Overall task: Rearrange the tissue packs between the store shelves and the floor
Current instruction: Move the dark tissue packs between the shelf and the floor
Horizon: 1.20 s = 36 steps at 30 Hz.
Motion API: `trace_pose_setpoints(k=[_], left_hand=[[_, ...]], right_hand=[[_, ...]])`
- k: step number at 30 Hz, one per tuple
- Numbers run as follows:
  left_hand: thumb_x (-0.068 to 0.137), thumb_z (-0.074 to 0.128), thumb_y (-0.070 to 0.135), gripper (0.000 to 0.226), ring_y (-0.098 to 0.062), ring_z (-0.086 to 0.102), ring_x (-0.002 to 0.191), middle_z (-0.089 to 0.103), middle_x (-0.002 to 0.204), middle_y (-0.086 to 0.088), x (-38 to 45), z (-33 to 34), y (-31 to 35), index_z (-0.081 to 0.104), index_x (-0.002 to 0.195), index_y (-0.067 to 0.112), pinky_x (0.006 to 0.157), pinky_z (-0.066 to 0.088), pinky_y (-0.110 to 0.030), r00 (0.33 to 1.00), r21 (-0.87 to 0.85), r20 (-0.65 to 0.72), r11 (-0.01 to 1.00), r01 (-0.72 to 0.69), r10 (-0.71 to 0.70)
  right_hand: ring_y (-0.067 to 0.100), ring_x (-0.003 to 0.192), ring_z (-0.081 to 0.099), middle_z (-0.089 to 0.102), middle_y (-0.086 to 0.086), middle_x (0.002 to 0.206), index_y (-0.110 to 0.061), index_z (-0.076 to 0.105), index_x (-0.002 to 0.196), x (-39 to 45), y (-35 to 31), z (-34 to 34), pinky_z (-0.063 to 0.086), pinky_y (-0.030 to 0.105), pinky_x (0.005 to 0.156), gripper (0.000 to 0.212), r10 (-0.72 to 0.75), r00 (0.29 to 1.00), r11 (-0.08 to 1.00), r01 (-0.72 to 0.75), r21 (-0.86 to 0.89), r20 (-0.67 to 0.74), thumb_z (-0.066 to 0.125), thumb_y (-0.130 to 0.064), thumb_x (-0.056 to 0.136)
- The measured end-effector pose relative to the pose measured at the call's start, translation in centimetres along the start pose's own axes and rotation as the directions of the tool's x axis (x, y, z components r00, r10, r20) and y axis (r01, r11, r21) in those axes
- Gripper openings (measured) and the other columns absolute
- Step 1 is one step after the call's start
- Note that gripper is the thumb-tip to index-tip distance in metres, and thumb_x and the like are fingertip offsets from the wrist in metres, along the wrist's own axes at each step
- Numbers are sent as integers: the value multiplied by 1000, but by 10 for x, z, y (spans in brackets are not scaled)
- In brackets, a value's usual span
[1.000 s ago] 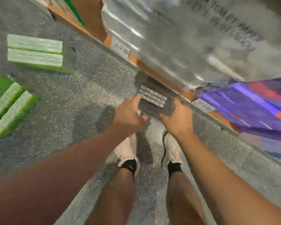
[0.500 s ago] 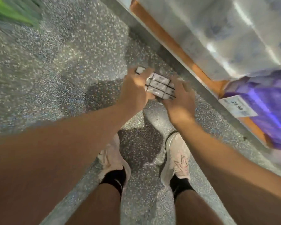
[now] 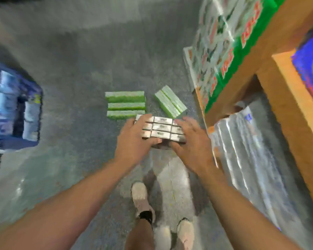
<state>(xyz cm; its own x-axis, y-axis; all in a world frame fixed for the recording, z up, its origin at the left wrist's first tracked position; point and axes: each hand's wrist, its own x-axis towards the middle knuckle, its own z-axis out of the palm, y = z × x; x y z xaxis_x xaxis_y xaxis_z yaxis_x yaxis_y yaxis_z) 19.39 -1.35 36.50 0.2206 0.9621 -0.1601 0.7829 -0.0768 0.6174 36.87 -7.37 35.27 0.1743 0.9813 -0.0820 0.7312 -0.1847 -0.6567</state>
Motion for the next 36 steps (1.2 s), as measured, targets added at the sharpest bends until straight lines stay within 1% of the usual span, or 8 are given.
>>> trace_pose_setpoints(k=[3,6,10,13,20,25,30,36], left_hand=[[65,84,42,77,-25,55,112,56,120,-7,-46,-129,5,53,135,31,99,42,-36,980,-13,-194,999,47,-49],[68,82,45,78,-25,54,115,56,125,-7,-121,-273,-24,49,137,34,102,41,-38,897,-36,-406,983,178,-177],[65,83,44,75,-21,54,114,58,123,-5,-238,-432,-77,52,134,35,99,35,-25,680,-62,-684,950,305,-263],[63,83,45,74,-22,57,108,60,116,-4,-325,-531,-123,55,131,35,97,40,-28,522,-70,-811,929,364,-266],[73,73,56,75,-26,48,117,52,127,-4,-473,-701,-209,43,140,40,99,40,-35,223,-31,-957,832,553,-184],[73,70,59,76,-28,46,122,52,134,-6,-507,-795,-252,42,141,39,102,39,-39,131,-12,-984,783,621,-119],[72,66,66,76,-27,51,113,56,120,-5,-489,-874,-304,46,140,38,95,42,-37,32,-61,-994,749,660,-109],[71,64,71,76,-26,51,115,59,121,-8,-448,-969,-360,48,137,36,95,40,-35,-66,-101,-995,707,700,-76]], right_hand=[[19,129,47,52,1,138,-21,57,133,9,-124,-33,38,34,106,65,-238,971,971,238,-8,24,77,-29,72],[21,120,53,57,2,130,-20,59,129,-9,-281,-29,38,29,100,66,-481,871,877,478,55,102,81,-26,68],[23,117,55,58,4,128,-19,60,128,-58,-481,9,41,32,99,63,-749,649,663,733,151,132,82,-29,69],[23,118,56,58,3,128,-20,60,128,-107,-613,45,41,33,99,63,-866,486,501,845,186,120,81,-32,70],[24,121,53,58,4,131,-22,63,126,-212,-850,112,38,32,102,59,-977,212,186,920,346,-38,82,-27,70],[23,127,49,50,1,141,-27,60,129,-231,-958,155,38,34,107,56,-975,154,76,907,414,-158,77,-28,75],[27,124,51,48,7,142,-25,65,121,-208,-1050,203,42,38,104,47,-964,92,-25,902,430,-248,76,-29,76],[34,121,50,44,12,144,-18,64,124,-161,-1163,264,40,42,105,59,-947,21,-135,880,455,-321,84,-31,70]])
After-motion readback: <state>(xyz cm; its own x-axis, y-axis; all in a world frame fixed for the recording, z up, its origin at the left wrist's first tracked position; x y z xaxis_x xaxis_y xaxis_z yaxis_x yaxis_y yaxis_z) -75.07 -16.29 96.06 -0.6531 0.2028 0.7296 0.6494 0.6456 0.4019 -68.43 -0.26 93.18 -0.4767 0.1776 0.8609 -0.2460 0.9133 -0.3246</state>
